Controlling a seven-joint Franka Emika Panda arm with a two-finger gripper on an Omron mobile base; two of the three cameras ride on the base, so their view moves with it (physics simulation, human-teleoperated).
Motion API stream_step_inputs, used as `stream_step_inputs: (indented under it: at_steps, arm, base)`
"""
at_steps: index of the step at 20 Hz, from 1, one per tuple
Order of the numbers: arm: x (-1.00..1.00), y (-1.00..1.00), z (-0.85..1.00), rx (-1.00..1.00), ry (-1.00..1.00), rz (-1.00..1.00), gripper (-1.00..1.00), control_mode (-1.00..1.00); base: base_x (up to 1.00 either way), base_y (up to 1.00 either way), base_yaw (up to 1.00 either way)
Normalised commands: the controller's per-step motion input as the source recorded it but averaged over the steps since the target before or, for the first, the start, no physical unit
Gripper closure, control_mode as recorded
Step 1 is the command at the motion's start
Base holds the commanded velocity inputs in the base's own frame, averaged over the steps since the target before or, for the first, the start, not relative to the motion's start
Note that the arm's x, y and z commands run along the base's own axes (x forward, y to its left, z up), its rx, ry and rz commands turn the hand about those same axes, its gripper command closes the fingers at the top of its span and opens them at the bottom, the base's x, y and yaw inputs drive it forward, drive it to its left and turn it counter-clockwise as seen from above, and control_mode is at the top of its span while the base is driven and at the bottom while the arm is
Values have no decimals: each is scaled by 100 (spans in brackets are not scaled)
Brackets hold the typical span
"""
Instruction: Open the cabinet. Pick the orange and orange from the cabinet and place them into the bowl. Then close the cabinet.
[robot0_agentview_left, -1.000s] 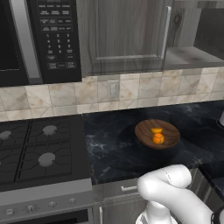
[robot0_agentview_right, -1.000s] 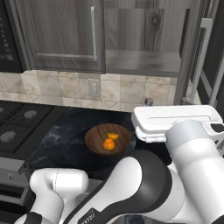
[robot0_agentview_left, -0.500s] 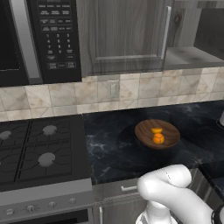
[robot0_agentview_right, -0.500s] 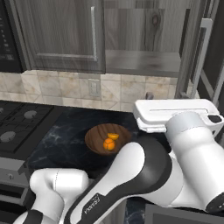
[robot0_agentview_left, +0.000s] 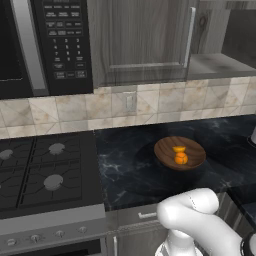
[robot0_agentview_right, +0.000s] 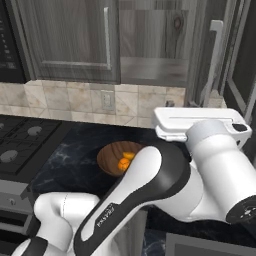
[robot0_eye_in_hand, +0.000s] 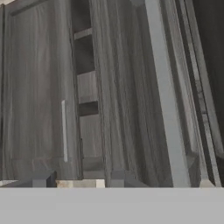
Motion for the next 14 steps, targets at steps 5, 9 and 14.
stream_step_inputs:
  at_steps: [5,9,14]
  arm:
    - [100,29,-33,-1,1,-6,-100,-100]
    - [100,86,-46,-6,0,-14,-100,-100]
    - [100,99,-50,-5,0,-14,-100,-100]
  base:
    - [0,0,0]
    - [0,0,0]
    - [0,0,0]
